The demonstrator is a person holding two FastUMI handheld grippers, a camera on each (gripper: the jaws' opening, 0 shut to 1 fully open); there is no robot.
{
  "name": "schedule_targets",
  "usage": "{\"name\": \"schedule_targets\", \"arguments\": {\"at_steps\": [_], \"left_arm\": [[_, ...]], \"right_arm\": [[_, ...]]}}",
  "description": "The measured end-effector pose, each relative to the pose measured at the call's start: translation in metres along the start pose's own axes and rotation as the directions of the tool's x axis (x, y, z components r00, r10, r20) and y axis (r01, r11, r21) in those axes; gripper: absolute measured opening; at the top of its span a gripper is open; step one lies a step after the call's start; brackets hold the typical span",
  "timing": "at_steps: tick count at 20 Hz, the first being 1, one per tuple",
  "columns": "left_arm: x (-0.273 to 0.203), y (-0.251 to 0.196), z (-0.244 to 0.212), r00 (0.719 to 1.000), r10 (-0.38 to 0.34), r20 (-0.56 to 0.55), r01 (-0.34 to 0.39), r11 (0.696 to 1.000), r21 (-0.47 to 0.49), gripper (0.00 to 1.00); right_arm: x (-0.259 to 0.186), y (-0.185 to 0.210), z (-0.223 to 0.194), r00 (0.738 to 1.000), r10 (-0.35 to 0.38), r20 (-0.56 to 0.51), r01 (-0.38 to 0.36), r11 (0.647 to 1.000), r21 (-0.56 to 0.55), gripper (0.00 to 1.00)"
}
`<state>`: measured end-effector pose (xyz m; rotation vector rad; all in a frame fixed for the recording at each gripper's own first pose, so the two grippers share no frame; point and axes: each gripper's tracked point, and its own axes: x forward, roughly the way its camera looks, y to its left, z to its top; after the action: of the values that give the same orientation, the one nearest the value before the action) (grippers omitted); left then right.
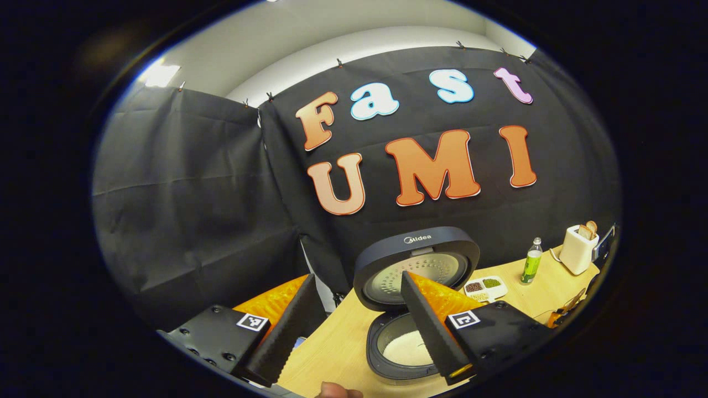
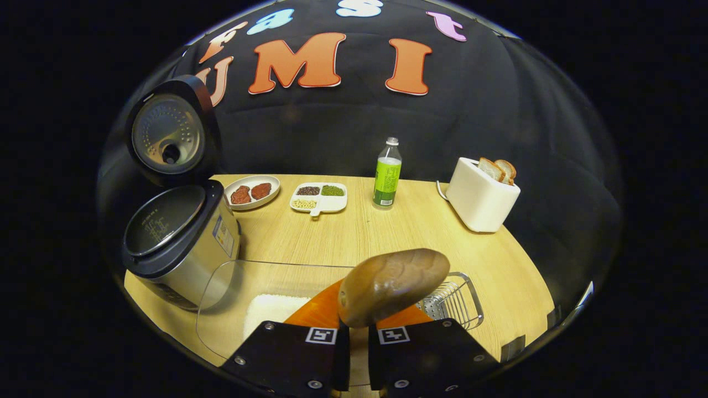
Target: Close the left gripper, press the button to open the rice cooker; take a wooden spoon from the chopstick holder with the right hand, scoop a spoonful of rice and pour it into the rice cooker, then put the wooden spoon back into the chopstick holder.
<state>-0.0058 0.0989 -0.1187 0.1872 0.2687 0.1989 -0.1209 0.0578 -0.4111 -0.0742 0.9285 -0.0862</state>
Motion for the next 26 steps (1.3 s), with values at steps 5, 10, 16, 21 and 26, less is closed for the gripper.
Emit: {"name": "schedule_targets", "arguments": {"at_steps": [5, 10, 16, 21, 26], "left_arm": [[0.008, 0.004, -0.009, 0.999, -0.043, 0.005, 0.042, 0.999, 0.022, 0.99], [0.015, 0.012, -0.012, 0.998, -0.069, 0.003, 0.069, 0.996, 0.058, 0.98], [0.024, 0.016, -0.022, 0.995, -0.097, -0.022, 0.098, 0.993, 0.072, 0.97], [0.026, 0.018, -0.023, 0.995, -0.099, -0.027, 0.101, 0.993, 0.064, 0.96], [0.027, 0.023, -0.022, 0.995, -0.095, -0.025, 0.097, 0.993, 0.067, 0.95]], "right_arm": [[0.002, 0.009, -0.006, 0.997, -0.062, 0.051, 0.066, 0.996, -0.061, 0.12], [-0.001, 0.019, -0.011, 0.987, -0.109, 0.114, 0.119, 0.989, -0.083, 0.11], [-0.004, 0.046, -0.020, 0.997, -0.030, 0.071, 0.023, 0.995, 0.094, 0.10], [-0.009, 0.079, -0.019, 0.994, 0.068, 0.083, -0.080, 0.985, 0.150, 0.10], [-0.008, 0.104, -0.023, 0.988, 0.145, 0.045, -0.151, 0.928, 0.340, 0.10]]}}
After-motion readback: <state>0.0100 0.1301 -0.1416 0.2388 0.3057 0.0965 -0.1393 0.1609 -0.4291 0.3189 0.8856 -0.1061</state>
